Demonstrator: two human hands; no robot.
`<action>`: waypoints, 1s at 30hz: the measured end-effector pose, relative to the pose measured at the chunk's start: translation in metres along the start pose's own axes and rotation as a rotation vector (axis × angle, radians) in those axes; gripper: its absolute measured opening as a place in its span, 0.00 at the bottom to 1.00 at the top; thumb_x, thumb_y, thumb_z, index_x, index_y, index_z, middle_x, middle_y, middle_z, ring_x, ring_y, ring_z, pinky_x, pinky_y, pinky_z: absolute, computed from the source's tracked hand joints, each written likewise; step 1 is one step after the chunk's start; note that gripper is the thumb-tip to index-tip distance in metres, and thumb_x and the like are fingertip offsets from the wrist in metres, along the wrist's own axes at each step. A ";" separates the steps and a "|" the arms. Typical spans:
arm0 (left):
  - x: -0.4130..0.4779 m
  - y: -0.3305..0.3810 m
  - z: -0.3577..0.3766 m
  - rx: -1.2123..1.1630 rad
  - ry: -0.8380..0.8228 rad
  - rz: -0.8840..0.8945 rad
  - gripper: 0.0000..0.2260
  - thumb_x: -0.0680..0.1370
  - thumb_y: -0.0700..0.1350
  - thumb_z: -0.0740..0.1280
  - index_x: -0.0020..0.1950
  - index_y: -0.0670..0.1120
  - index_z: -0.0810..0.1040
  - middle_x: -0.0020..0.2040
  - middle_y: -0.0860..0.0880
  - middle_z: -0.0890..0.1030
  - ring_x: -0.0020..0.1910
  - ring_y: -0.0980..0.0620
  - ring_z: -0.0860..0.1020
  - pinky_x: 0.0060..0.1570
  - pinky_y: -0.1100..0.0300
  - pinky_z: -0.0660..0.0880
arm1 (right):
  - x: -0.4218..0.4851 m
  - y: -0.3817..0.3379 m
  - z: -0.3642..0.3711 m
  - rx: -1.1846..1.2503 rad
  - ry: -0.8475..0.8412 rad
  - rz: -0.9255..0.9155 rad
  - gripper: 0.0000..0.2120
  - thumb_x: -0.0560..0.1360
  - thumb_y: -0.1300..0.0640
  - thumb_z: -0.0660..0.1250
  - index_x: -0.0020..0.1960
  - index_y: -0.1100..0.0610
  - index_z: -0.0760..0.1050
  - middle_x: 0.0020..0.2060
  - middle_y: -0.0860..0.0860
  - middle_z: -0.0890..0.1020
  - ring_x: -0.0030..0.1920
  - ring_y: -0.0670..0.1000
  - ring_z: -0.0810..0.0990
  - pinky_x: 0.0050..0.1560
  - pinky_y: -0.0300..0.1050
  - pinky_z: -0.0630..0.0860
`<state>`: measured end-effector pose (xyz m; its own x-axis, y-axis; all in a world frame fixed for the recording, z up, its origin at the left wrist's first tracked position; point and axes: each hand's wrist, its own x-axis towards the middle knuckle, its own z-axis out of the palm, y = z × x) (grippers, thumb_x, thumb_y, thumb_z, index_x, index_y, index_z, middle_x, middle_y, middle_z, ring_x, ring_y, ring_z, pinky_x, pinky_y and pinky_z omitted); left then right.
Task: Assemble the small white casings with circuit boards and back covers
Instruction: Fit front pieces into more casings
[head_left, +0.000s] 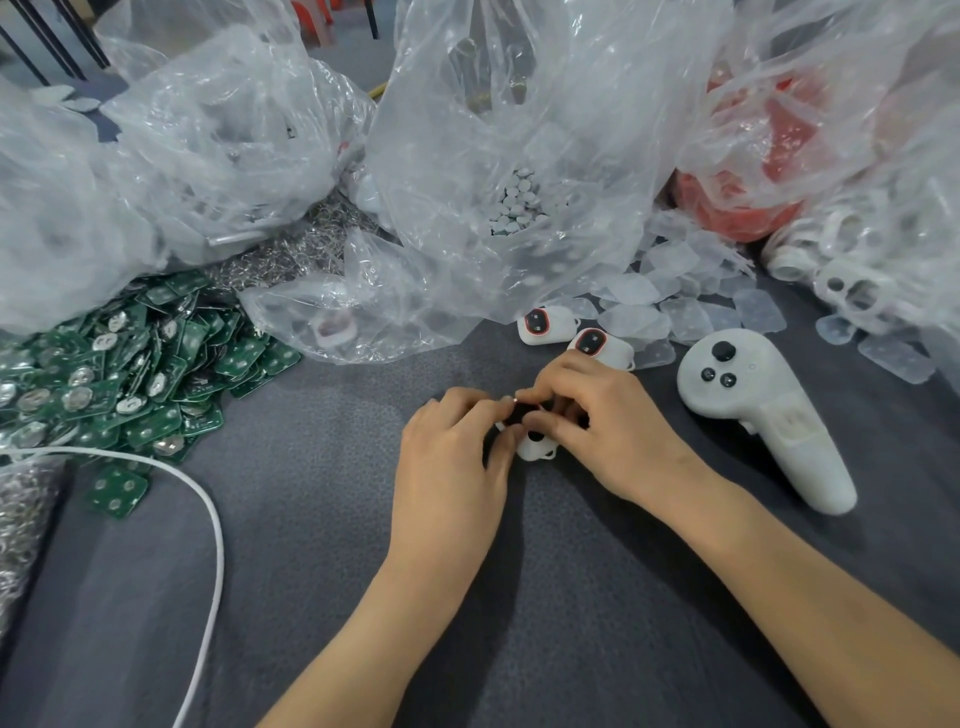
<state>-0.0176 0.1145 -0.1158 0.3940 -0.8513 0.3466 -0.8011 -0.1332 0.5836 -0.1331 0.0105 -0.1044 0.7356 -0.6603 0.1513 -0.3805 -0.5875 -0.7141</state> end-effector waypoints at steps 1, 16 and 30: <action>-0.001 0.000 0.001 0.015 0.003 0.005 0.08 0.74 0.40 0.72 0.52 0.41 0.83 0.49 0.46 0.81 0.45 0.45 0.79 0.48 0.44 0.76 | -0.001 0.000 0.000 -0.003 0.006 0.006 0.07 0.73 0.63 0.71 0.50 0.62 0.81 0.45 0.49 0.76 0.39 0.43 0.74 0.43 0.27 0.67; -0.012 0.003 0.001 0.194 -0.013 0.076 0.15 0.72 0.41 0.65 0.58 0.44 0.83 0.58 0.50 0.82 0.47 0.46 0.80 0.62 0.39 0.71 | -0.035 -0.004 0.011 -0.461 -0.062 0.097 0.24 0.79 0.40 0.51 0.74 0.38 0.57 0.74 0.37 0.60 0.75 0.45 0.53 0.68 0.46 0.51; -0.010 0.003 -0.004 0.176 -0.080 0.039 0.16 0.75 0.45 0.68 0.62 0.48 0.80 0.62 0.52 0.80 0.59 0.47 0.77 0.70 0.37 0.59 | -0.035 -0.002 0.010 -0.497 -0.078 0.052 0.27 0.81 0.43 0.53 0.77 0.44 0.51 0.76 0.39 0.54 0.76 0.44 0.48 0.73 0.43 0.47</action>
<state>-0.0224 0.1244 -0.1147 0.3296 -0.8942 0.3031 -0.8844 -0.1800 0.4306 -0.1526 0.0395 -0.1155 0.7413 -0.6686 0.0590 -0.6245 -0.7192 -0.3045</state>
